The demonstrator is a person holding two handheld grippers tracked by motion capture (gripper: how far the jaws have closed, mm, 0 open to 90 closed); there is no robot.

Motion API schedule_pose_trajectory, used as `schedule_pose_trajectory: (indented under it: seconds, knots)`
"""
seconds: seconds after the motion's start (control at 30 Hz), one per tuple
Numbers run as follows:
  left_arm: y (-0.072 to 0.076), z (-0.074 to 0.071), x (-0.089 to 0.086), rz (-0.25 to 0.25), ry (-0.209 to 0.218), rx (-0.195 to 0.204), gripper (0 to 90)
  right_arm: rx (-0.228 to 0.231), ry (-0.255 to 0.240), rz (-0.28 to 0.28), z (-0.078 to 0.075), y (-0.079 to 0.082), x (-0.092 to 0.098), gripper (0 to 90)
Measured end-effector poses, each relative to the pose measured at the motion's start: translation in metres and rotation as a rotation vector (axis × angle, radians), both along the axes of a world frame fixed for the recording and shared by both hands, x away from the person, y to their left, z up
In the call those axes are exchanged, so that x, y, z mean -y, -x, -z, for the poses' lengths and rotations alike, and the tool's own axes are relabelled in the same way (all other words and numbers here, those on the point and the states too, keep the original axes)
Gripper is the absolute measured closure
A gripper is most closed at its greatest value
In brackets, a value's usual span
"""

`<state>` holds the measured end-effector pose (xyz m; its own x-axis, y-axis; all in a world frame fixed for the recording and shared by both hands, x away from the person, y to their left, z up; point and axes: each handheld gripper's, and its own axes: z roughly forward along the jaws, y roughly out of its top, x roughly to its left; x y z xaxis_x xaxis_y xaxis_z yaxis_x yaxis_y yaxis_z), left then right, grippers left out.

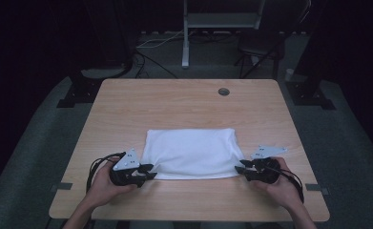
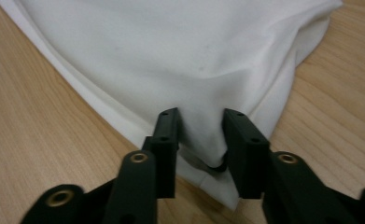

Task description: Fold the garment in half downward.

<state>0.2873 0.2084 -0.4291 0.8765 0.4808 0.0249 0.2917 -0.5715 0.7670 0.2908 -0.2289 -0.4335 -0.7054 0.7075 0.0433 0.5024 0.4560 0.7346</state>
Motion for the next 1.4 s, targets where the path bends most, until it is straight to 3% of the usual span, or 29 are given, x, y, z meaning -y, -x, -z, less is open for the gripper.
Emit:
schedule_pose_trajectory:
  seconds: [0.1, 0.23, 0.4, 0.53, 0.7, 0.8, 0.93, 1.17, 1.4]
  knots:
    - [0.000, 0.000, 0.000, 0.010, -0.017, -0.004, 73.0, -0.023, -0.050, 0.024, 0.001, 0.001, 0.005, 79.9]
    - [0.002, -0.003, -0.001, 0.021, -0.020, 0.005, 80.8, -0.028, -0.100, 0.031, -0.005, 0.006, 0.011, 82.1]
    - [0.008, -0.005, -0.001, 0.046, -0.007, -0.016, 80.7, -0.025, -0.089, 0.031, -0.009, 0.009, 0.014, 81.3]
    - [0.012, -0.001, 0.001, 0.084, -0.016, -0.050, 75.3, -0.059, -0.048, 0.032, -0.001, 0.007, 0.013, 76.9]
    - [0.009, -0.006, -0.005, 0.054, 0.066, -0.036, 65.1, 0.003, -0.117, 0.082, -0.018, 0.005, 0.020, 64.5]
    - [0.005, -0.008, -0.005, 0.025, 0.101, -0.026, 59.4, 0.035, -0.140, 0.129, -0.025, -0.006, 0.019, 62.4]
    - [-0.001, -0.005, 0.002, 0.014, 0.086, -0.023, 54.4, 0.023, -0.108, 0.153, -0.018, -0.027, 0.007, 62.4]
    - [-0.007, -0.001, 0.007, 0.008, 0.084, -0.032, 52.8, -0.028, -0.035, 0.195, 0.000, -0.049, -0.008, 69.3]
    - [-0.008, 0.001, 0.007, 0.001, 0.076, -0.044, 52.1, -0.047, -0.067, 0.206, 0.004, -0.050, -0.008, 84.5]
